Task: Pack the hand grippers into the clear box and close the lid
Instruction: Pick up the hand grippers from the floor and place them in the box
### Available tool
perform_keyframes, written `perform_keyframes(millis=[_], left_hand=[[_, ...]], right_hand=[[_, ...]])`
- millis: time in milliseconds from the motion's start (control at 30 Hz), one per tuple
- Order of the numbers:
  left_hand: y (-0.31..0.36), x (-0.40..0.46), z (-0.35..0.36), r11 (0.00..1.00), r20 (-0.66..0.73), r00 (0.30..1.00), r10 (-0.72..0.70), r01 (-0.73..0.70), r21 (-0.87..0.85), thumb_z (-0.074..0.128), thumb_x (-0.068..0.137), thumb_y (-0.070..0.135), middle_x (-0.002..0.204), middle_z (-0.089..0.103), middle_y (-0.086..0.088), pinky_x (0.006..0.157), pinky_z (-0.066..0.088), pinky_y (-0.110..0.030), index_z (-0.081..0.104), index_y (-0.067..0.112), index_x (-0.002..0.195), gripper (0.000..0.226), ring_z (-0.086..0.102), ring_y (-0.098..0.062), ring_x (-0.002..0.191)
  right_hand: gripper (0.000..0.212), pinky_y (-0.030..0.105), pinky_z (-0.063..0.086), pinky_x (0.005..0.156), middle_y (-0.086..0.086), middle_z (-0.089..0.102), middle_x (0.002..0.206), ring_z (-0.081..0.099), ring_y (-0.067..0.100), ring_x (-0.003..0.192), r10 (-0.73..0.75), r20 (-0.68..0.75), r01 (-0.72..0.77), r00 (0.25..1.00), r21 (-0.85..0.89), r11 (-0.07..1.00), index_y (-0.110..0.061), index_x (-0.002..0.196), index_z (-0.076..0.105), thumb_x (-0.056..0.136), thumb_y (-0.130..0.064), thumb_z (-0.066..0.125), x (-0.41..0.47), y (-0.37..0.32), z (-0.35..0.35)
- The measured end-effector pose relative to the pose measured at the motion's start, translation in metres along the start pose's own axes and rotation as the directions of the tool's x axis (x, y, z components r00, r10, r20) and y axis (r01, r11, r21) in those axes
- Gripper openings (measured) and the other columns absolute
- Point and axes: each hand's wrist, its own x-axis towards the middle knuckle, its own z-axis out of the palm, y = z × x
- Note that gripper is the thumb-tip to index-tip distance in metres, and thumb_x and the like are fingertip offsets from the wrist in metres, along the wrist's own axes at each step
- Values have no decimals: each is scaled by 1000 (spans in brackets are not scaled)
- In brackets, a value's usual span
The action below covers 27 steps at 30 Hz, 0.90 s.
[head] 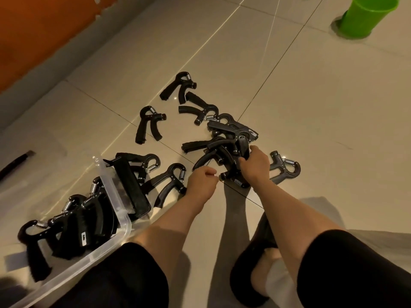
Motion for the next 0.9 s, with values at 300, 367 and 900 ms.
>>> perform_keyframes(millis=[300, 367, 900], left_hand=[[8, 17, -20, 999, -22, 999, -28, 27, -36, 51, 88, 7, 100, 61, -8, 55, 38, -21, 60, 15, 110, 25, 54, -17, 81], [10, 17, -23, 999, -28, 999, -22, 21, -30, 52, 88, 8, 102, 62, -8, 59, 40, -22, 61, 16, 110, 25, 54, -17, 83], [35, -34, -91, 755, 35, 982, -184, 164, -634, 37, 94, 55, 97, 70, -15, 74, 58, -31, 57, 1, 103, 57, 70, -24, 88]], right_hand=[[28, 35, 40, 65, 18, 61, 105, 59, 34, 93, 71, -18, -73, 997, -159, 985, -2, 113, 49, 90, -15, 57, 23, -7, 10], [28, 35, 41, 64, 18, 61, 103, 55, 30, 85, 44, -33, -48, 998, -149, 988, -2, 113, 50, 90, -15, 57, 21, -7, 9], [17, 9, 33, 72, -1, 53, 96, 45, 5, 86, -527, -7, 522, 850, 152, 839, -16, 80, 57, 79, -1, 63, -68, -78, -14]])
